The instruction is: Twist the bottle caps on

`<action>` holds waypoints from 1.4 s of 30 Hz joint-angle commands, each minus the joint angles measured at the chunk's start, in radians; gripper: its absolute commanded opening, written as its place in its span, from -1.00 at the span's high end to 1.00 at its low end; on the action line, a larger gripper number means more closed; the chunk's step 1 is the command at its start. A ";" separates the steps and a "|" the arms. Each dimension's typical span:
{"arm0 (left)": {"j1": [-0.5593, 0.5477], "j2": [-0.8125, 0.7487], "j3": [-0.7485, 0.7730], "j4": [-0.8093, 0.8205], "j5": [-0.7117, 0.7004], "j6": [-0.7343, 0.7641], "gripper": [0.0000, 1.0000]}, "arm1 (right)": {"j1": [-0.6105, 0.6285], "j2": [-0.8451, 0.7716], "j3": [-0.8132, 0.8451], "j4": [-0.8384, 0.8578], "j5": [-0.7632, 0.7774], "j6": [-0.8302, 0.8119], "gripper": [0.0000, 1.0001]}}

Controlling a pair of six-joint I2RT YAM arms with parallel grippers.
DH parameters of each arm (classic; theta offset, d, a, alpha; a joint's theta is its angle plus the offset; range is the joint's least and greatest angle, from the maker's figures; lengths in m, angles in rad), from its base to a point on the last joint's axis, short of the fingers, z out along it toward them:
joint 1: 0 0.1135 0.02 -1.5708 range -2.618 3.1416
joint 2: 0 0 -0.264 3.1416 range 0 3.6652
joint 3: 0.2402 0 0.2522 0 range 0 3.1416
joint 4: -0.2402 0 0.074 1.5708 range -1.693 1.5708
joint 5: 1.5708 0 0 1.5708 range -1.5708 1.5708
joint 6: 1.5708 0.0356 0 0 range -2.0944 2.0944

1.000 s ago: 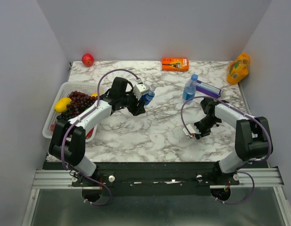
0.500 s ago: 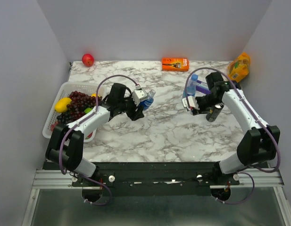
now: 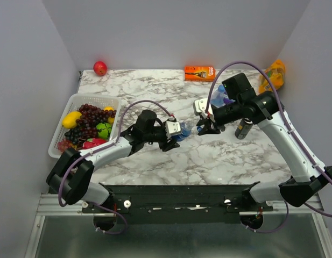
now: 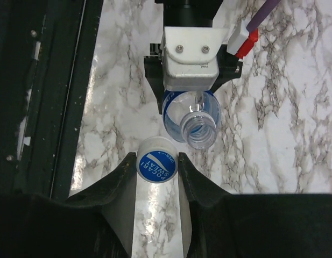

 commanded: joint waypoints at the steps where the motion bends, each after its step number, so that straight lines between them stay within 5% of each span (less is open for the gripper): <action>1: -0.017 -0.036 -0.028 0.089 0.032 -0.024 1.00 | 0.043 0.025 0.022 0.064 0.014 0.146 0.51; 12: -0.050 -0.061 -0.066 0.122 0.044 -0.007 1.00 | 0.101 0.050 0.002 0.162 0.108 0.175 0.51; 42: -0.054 -0.139 -0.169 0.255 -0.011 -0.065 1.00 | 0.210 0.102 0.050 -0.032 0.138 0.108 0.45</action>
